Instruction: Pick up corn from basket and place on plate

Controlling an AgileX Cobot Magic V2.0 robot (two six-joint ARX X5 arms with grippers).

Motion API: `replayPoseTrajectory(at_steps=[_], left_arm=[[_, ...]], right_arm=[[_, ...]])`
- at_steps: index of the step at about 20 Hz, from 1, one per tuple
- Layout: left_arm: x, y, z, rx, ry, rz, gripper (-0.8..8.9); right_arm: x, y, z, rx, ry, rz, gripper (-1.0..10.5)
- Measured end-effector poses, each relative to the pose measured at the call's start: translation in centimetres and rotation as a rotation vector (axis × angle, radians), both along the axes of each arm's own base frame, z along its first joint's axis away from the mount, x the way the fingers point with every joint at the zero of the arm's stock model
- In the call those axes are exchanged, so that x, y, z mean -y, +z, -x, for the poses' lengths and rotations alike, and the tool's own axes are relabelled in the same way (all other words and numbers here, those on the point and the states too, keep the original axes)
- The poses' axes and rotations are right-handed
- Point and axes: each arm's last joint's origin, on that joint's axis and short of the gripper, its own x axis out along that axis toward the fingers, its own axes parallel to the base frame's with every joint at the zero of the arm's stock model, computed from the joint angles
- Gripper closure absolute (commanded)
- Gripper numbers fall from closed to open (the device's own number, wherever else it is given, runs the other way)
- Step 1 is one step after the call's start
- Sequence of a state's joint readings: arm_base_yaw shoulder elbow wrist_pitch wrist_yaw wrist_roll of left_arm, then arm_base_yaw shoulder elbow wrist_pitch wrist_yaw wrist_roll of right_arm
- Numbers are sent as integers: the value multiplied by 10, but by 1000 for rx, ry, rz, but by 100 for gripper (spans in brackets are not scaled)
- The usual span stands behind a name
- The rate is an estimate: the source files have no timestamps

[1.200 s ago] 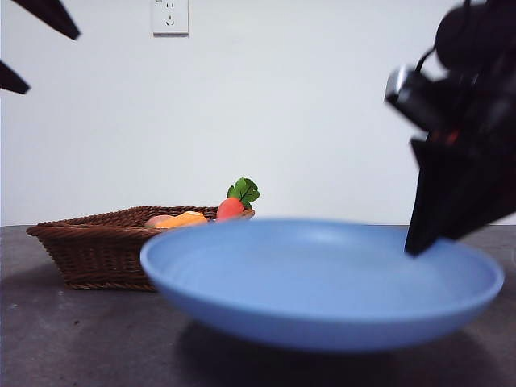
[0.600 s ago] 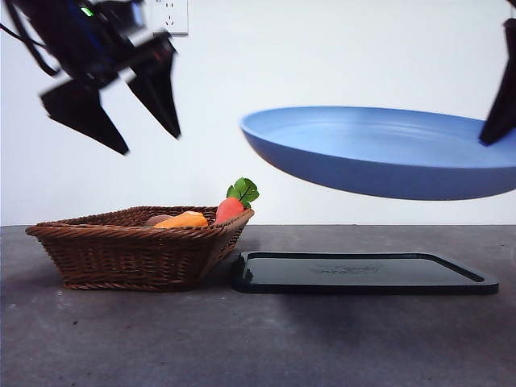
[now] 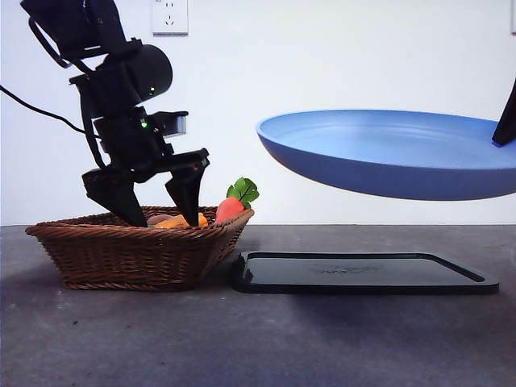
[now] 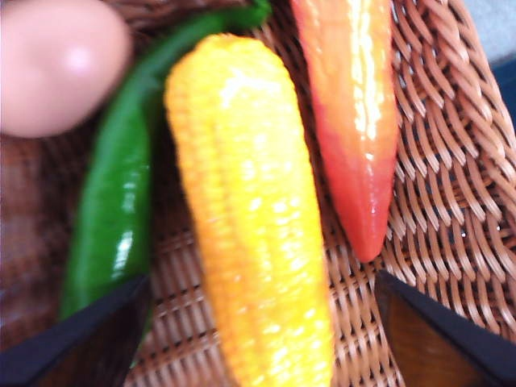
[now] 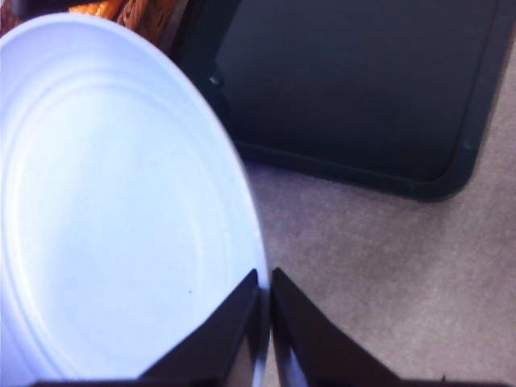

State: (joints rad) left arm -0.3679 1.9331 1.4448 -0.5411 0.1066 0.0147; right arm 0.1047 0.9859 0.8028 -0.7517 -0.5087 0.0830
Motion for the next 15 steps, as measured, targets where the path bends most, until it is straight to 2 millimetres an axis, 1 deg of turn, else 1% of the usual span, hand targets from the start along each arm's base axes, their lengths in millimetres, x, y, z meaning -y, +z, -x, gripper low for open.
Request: replayPoseTrajectory(at_steps=[3, 5, 8, 10, 11, 15], left_arm=[[7, -9, 0, -15, -17, -8, 387], [8, -11, -1, -19, -19, -10, 391], [8, -16, -2, -29, -15, -19, 486], [8, -22, -3, -48, -13, -33, 568], [8, -22, -3, -46, -10, -39, 599], [7, -20, -2, -71, -11, -47, 648]], right_arm=[[0, 0, 0, 0, 0, 0, 945], [0, 0, 0, 0, 1, 0, 945], [0, 0, 0, 0, 1, 1, 945], [0, 0, 0, 2, 3, 2, 945], [0, 0, 0, 2, 3, 2, 945], [0, 0, 0, 4, 3, 2, 945]])
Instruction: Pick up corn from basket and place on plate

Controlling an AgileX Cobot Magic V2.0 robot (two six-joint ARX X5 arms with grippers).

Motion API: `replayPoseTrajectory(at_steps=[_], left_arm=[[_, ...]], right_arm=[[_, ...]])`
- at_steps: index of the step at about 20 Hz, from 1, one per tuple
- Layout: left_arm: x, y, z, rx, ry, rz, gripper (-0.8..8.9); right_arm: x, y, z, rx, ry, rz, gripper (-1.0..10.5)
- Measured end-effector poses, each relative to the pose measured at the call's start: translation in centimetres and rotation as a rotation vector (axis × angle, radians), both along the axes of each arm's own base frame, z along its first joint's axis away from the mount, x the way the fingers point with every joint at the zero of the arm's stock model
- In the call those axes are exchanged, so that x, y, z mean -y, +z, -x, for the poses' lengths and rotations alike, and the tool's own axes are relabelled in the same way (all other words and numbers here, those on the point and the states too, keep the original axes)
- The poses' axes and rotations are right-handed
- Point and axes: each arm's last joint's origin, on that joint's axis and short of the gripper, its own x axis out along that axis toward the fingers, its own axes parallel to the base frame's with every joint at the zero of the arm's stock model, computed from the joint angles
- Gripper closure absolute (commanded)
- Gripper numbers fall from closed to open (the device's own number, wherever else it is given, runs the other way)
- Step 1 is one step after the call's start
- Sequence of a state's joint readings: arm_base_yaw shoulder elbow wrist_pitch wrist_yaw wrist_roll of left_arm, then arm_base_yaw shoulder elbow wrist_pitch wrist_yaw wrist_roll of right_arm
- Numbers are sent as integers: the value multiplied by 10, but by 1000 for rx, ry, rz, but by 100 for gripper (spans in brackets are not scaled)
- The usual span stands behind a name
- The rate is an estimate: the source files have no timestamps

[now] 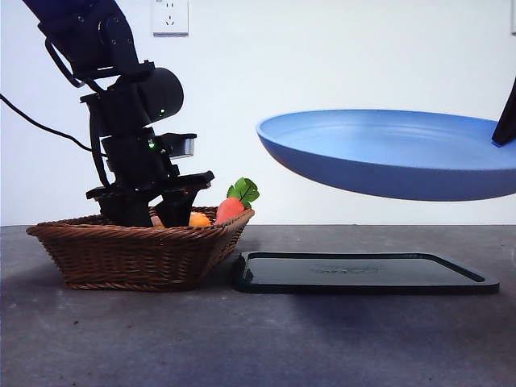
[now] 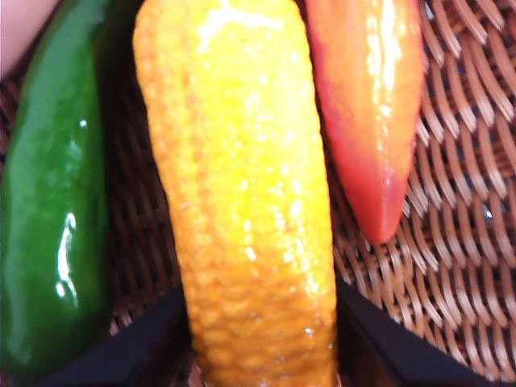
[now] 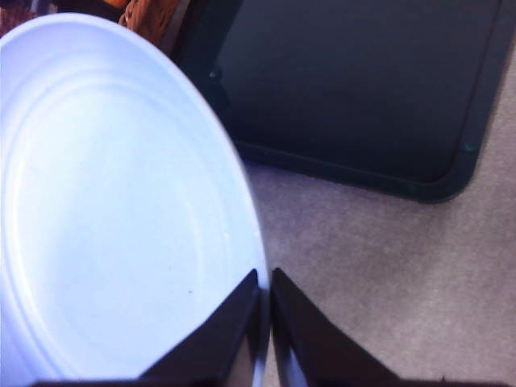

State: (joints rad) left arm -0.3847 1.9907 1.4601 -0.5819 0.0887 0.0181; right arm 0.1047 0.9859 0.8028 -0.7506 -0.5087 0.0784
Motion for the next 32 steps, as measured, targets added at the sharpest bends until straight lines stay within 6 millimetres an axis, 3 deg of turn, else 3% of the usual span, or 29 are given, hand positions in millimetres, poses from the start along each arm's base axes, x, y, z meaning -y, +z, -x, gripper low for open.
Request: replayPoseTrajectory(at_steps=[3, 6, 11, 15, 19, 26, 32], left_arm=[[-1, 5, 1, -30, 6, -8, 649], [-1, 23, 1, 5, 6, 7, 649], [-9, 105, 36, 138, -47, 146, 649], [7, 133, 66, 77, -217, 370, 649], [43, 120, 80, -1, -321, 357, 649], [112, 63, 100, -144, -516, 260, 649], [131, 30, 103, -174, -580, 158, 623]], right_arm=[[0, 0, 0, 0, 0, 0, 945], [0, 0, 0, -2, 0, 0, 945], [-3, -21, -26, -90, -24, -12, 945], [-6, -48, -53, -193, -76, -34, 945], [-7, -63, -66, -249, -121, -55, 945], [-7, -68, -70, -282, -139, -61, 945], [-8, -68, -70, -286, -136, -64, 945]])
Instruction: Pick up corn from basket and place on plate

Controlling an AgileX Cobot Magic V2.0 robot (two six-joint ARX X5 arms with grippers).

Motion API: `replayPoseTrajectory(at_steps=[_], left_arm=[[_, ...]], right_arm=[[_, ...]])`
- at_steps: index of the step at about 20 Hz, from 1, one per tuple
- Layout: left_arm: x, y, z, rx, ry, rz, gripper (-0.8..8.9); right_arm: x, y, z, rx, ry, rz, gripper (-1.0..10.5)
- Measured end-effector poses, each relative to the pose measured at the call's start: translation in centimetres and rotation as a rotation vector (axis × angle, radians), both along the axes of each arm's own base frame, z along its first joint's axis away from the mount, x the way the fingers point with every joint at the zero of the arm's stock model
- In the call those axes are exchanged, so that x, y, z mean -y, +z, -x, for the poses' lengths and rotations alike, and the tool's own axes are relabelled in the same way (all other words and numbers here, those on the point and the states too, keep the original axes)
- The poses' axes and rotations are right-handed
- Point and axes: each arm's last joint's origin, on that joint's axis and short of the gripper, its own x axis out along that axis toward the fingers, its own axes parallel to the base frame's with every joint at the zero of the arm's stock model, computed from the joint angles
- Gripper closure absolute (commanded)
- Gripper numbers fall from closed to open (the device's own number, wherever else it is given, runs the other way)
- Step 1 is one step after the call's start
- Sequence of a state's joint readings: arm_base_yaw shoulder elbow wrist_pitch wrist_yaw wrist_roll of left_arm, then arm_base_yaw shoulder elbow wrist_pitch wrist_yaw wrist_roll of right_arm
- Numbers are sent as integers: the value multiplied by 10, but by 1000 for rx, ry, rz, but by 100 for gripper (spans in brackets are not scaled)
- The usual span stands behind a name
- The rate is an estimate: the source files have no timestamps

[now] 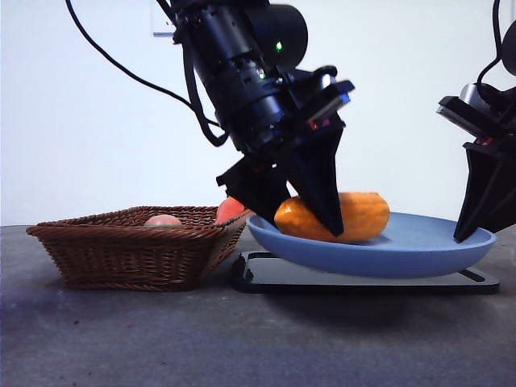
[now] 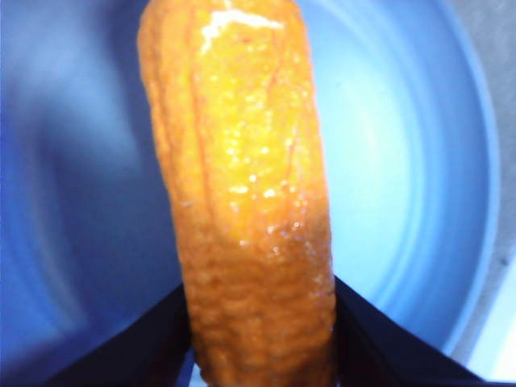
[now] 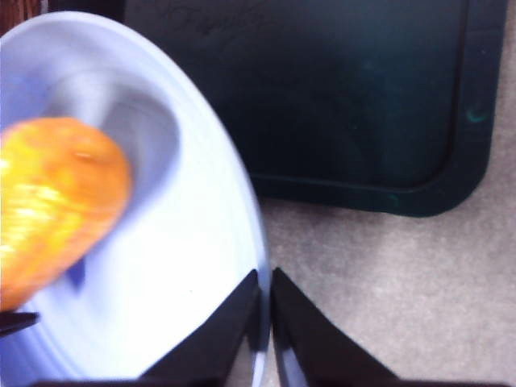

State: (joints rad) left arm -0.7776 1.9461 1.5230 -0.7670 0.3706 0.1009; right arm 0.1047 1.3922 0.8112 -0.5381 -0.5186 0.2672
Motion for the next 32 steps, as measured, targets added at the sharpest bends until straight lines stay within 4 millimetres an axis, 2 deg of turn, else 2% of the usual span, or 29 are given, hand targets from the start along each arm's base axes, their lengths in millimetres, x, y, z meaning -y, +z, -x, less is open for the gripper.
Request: replayPoseTrajectory(at_steps=[4, 13, 15, 19, 21, 26, 29, 32], left_arm=[[3, -5, 1, -1, -16, -9, 479], [3, -2, 6, -13, -26, -21, 473], [-1, 13, 9, 13, -23, 5, 473], [-21, 64, 18, 108, 6, 104, 474], [-32, 83, 21, 142, 30, 140, 474], [-58, 133, 45, 244, 44, 243, 474], [-73, 157, 60, 299, 49, 300, 475], [-81, 170, 70, 324, 58, 333, 475]], right_arm=[[0, 0, 0, -1, 0, 1, 945], [0, 0, 0, -2, 1, 5, 945], [0, -1, 0, -4, 3, 5, 945], [0, -1, -2, 9, 1, 8, 945], [2, 4, -7, 23, -11, 19, 945], [8, 18, -43, 46, -44, 22, 945], [11, 16, -70, 18, -54, 30, 945], [11, 8, -93, -2, -53, 35, 945]])
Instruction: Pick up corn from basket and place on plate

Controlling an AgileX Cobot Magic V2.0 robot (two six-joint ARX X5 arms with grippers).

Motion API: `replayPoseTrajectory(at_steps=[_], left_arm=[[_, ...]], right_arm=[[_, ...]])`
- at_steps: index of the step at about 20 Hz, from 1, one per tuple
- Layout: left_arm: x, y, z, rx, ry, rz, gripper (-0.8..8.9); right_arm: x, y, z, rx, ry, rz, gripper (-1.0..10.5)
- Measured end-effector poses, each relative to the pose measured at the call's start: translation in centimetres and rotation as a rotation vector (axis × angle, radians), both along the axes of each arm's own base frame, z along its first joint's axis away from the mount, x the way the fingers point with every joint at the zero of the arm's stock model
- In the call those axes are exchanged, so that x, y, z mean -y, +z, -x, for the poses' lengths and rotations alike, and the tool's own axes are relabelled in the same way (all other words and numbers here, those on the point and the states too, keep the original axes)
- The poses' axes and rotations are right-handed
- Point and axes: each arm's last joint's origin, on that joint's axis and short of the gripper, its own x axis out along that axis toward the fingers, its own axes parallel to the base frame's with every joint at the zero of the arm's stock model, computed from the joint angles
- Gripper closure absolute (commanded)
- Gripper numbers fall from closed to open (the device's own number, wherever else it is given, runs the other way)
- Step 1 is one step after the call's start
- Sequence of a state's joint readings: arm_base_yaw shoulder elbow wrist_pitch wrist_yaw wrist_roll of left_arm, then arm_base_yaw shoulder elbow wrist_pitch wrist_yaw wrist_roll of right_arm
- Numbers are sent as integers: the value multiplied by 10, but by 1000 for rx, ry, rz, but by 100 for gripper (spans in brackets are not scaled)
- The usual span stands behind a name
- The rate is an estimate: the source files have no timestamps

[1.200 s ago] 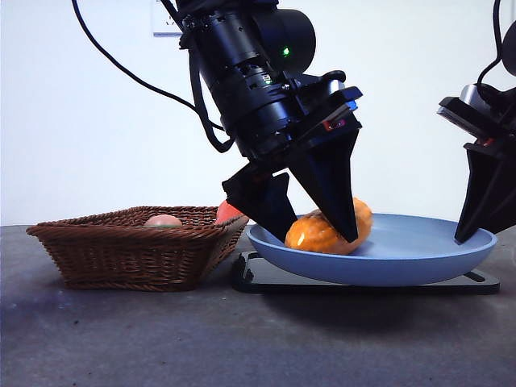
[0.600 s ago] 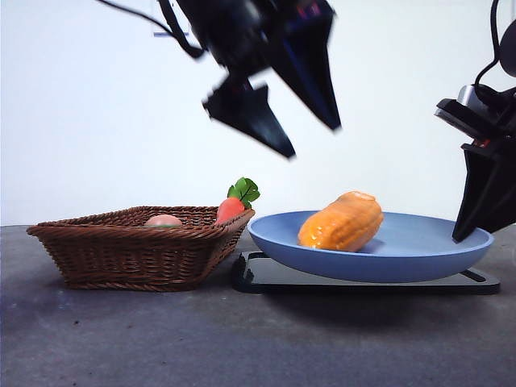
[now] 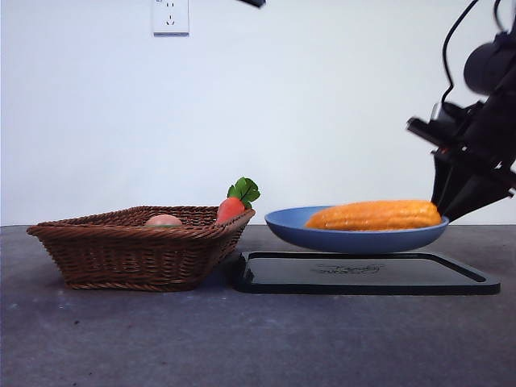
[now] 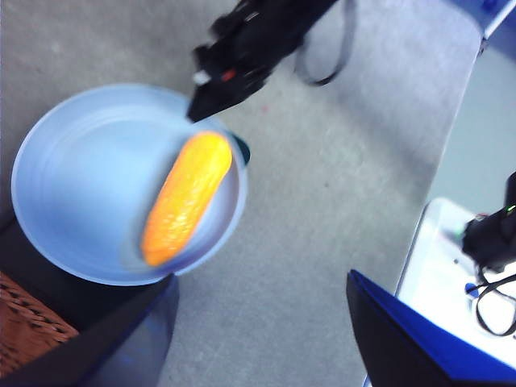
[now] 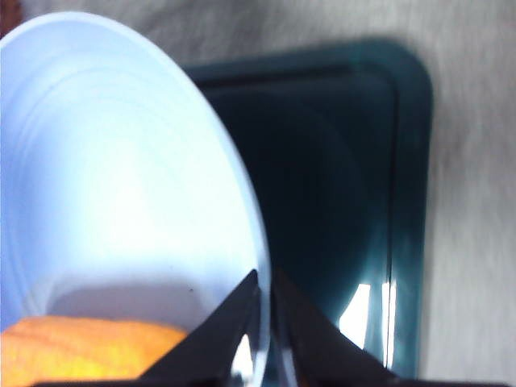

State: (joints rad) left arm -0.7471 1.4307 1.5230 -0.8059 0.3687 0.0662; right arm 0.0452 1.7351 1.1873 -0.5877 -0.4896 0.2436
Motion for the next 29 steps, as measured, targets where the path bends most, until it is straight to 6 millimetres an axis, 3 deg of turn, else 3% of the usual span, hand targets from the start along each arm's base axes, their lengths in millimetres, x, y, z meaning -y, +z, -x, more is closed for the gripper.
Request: replayPoseTrajectory(at_steps=[5, 11, 15, 19, 22, 24, 29], left_arm=[[-9, 12, 9, 25, 6, 33, 475], [-9, 12, 10, 15, 12, 32, 475], [-11, 11, 9, 3, 22, 26, 475], [-12, 11, 8, 1, 28, 25, 475], [-12, 11, 8, 1, 29, 25, 475], [-12, 11, 8, 2, 29, 26, 475], [-12, 11, 8, -1, 29, 23, 477]], right_arm=[[-1, -25, -24, -59, 2, 4, 945], [-1, -33, -27, -66, 12, 4, 940], [-2, -33, -26, -76, 27, 8, 746], [-1, -29, -22, -93, 30, 11, 707], [4, 1, -10, -43, 17, 31, 707], [6, 31, 5, 17, 15, 68, 707], [4, 102, 67, 140, 87, 91, 707]])
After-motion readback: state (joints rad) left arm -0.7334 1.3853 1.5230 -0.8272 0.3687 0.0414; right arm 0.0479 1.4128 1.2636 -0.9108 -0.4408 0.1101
